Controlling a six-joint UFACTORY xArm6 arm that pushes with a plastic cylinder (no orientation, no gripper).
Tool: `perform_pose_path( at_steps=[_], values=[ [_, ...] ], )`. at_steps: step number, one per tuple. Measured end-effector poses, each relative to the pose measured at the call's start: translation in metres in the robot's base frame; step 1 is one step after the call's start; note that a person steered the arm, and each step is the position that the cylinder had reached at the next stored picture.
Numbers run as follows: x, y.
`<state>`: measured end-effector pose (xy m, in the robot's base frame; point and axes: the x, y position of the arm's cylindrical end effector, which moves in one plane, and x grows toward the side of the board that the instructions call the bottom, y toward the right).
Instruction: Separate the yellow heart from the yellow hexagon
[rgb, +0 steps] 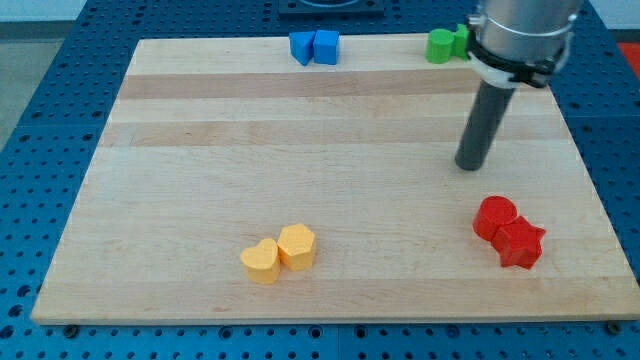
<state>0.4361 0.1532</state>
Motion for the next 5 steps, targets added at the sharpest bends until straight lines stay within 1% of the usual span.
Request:
perform_pose_path(
  at_steps=[1, 2, 3, 4, 5],
  values=[
    [-0.004, 0.004],
    [0.006, 0.001],
    [0.006, -0.088],
    [0.008, -0.146],
    [0.025, -0.143]
  ],
)
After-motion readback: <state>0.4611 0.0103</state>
